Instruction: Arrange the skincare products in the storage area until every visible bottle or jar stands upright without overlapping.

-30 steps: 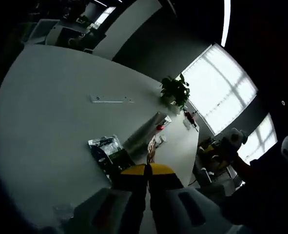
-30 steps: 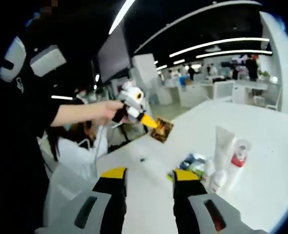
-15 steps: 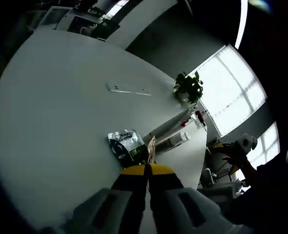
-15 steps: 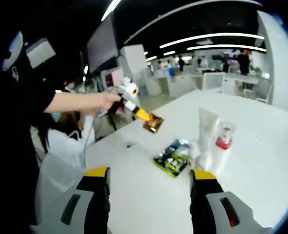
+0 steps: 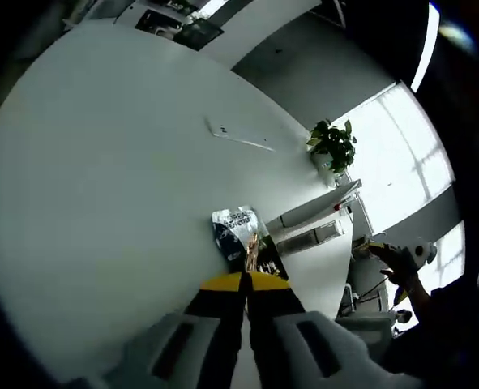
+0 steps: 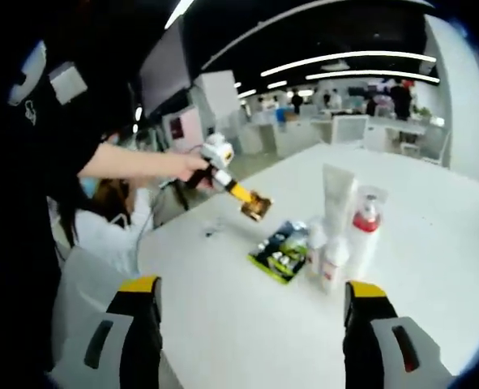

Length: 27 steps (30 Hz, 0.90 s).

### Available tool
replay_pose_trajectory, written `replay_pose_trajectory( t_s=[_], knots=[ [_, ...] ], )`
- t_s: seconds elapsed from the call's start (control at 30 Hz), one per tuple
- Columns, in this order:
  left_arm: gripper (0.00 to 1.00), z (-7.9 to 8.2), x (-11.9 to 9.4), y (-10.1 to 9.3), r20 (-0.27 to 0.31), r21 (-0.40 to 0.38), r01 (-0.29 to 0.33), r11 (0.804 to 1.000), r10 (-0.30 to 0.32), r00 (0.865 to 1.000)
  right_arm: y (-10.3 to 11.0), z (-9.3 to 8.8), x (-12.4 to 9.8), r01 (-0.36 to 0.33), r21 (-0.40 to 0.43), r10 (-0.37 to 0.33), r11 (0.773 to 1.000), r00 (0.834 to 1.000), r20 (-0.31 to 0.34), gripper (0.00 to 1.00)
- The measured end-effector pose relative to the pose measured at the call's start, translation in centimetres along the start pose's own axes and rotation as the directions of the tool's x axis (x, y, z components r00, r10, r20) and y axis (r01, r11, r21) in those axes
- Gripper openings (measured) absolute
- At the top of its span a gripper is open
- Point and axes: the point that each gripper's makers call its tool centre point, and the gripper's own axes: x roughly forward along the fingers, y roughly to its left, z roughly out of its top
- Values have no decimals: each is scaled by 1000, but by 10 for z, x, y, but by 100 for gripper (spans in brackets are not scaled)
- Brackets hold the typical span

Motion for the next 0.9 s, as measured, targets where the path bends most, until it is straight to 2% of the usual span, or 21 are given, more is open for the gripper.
replay_pose_trajectory(
  t_s=[0.43,0.9],
  knots=[
    [0,1,17,29,-51,-51,-5,999,2,999,-6,-11,5,2,39,-1,999,1000,-25,99],
    [0,6,30,34,-65,-78,-2,997,-3,998,-10,-19,5,3,65,0,998,999,-37,99]
  ],
)
